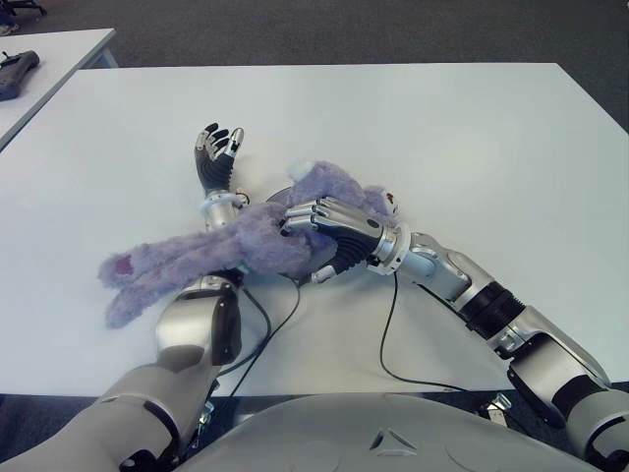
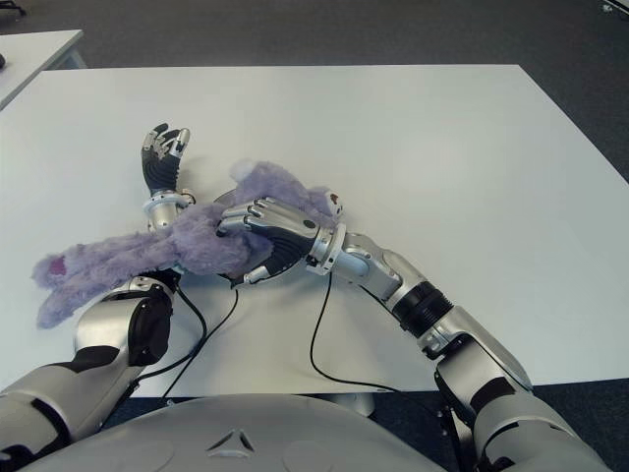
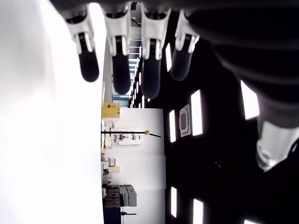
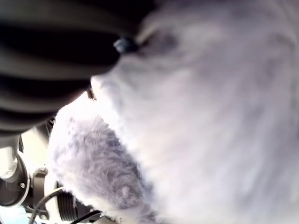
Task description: Put the doll into the plate.
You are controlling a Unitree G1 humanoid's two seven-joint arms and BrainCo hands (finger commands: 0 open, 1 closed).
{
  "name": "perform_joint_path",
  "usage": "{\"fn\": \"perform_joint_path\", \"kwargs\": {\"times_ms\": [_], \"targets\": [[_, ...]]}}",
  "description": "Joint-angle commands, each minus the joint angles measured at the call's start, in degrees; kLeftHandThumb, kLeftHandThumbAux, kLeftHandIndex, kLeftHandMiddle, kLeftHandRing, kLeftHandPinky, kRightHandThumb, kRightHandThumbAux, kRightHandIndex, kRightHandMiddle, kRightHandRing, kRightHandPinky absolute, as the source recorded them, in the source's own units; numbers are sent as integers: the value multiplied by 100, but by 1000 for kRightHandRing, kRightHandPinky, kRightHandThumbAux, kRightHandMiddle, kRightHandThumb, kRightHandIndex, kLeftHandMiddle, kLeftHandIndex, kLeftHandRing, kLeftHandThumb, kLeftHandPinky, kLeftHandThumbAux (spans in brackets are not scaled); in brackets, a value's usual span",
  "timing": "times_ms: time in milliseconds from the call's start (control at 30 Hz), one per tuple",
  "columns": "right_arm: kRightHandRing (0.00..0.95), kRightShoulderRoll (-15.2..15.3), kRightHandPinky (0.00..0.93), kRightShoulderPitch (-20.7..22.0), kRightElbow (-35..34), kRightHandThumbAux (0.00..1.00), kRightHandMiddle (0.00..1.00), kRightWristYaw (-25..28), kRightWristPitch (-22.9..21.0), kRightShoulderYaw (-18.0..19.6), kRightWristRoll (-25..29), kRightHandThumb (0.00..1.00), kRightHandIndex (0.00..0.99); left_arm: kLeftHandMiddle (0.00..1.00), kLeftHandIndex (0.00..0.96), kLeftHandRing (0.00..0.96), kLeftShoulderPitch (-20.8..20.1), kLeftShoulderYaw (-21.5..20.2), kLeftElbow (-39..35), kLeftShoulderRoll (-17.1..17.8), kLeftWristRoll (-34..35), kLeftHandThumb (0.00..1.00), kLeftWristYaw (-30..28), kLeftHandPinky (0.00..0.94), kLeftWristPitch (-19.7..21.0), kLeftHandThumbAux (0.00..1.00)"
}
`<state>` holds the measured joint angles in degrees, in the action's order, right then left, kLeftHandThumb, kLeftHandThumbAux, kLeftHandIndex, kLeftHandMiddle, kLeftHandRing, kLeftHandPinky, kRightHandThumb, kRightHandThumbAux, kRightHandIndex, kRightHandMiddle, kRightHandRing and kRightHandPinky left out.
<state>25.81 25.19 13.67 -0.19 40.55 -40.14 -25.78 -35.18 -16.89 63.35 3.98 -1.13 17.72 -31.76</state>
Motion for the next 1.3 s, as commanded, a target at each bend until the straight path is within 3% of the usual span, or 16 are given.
{"fn": "perform_joint_path", "kwargs": {"times_ms": [33, 167, 467, 1067, 1300], "targets": [[0, 303, 0, -787, 1210, 368, 0, 719, -408, -1037, -1585, 146, 0, 290, 224, 269, 1653, -57, 1048, -633, 135, 0, 41, 222, 43, 548], [0, 228, 0, -799, 1329, 352, 0, 308, -385, -1021, -1817, 152, 0, 294, 227, 271, 1647, -62, 1053, -635, 137, 0, 52, 218, 46, 553], [0, 43, 0, -629, 1355, 361, 0, 28, -494, -932, -2017, 142, 0, 293, 214, 267, 1644, -67, 1055, -642, 140, 0, 51, 197, 67, 572], [0, -64, 0, -404, 1318, 366, 0, -211, -470, -696, -1998, 125, 0, 294, 233, 265, 1650, -70, 1052, -642, 142, 0, 27, 180, 45, 567], [0, -247, 0, -36, 1228, 364, 0, -237, -647, -490, -1936, 118, 0, 295, 234, 268, 1650, -85, 1066, -629, 155, 0, 22, 213, 117, 558]]}}
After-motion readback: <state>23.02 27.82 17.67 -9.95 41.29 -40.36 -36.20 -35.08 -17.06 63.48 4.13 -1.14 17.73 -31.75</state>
